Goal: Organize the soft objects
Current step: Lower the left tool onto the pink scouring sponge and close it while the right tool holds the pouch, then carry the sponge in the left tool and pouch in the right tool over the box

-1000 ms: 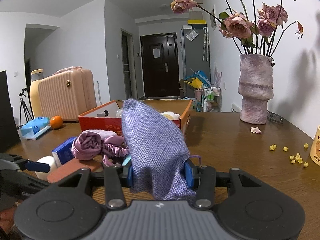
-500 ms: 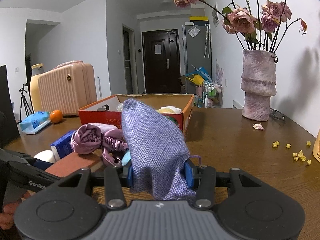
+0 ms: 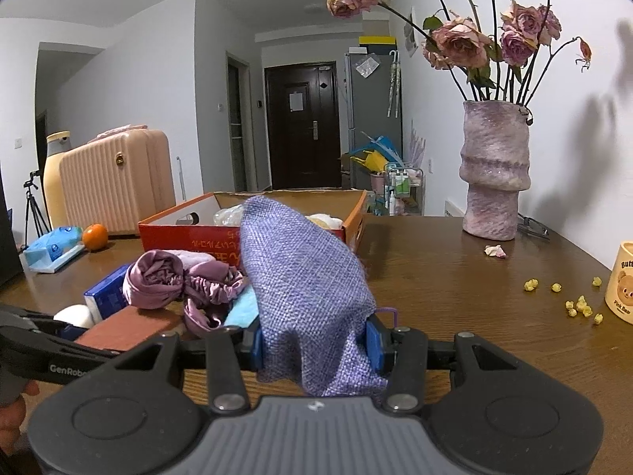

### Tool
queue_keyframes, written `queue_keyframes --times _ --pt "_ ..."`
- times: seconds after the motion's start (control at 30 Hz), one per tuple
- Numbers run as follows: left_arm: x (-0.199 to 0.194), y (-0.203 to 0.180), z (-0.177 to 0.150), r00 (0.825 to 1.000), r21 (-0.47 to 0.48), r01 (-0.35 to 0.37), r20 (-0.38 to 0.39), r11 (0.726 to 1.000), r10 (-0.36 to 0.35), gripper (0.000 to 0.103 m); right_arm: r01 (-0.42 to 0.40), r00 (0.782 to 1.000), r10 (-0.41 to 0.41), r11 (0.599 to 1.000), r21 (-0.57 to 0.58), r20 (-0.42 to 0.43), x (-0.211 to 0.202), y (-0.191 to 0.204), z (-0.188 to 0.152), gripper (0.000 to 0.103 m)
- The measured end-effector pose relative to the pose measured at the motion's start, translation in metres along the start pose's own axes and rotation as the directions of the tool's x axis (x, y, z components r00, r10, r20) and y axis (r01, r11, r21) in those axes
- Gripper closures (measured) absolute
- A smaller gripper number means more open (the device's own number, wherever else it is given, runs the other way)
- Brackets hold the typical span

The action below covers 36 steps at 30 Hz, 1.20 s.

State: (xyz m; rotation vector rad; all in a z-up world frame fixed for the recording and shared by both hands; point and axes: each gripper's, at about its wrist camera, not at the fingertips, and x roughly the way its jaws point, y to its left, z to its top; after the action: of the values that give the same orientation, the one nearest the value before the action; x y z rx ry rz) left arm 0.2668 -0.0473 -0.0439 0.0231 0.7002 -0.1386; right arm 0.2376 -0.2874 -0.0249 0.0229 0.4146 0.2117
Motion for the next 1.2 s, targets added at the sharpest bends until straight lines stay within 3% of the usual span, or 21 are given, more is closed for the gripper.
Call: queue_keyframes --times 0.47,0.9,1.2 --pt "-0.041 -0.004 -0.007 0.992 0.008 -0.002 0.129 1.0 0.001 0.033 -0.005 0.999 0.003 0.999 0.032 0.045 -0.011 0.012 0.001 0.057" --pt "-0.089 0.008 -0.015 0.965 -0.047 0.006 0.264 0.999 0.007 0.033 -0.008 0.997 0.004 0.998 0.054 0.077 -0.021 0.027 -0.002 0.057" --pt "-0.104 0.019 -0.016 0.954 -0.087 0.012 0.301 0.996 0.015 0.033 -0.006 0.995 0.001 0.998 0.056 0.095 -0.026 0.04 -0.006 0.057"
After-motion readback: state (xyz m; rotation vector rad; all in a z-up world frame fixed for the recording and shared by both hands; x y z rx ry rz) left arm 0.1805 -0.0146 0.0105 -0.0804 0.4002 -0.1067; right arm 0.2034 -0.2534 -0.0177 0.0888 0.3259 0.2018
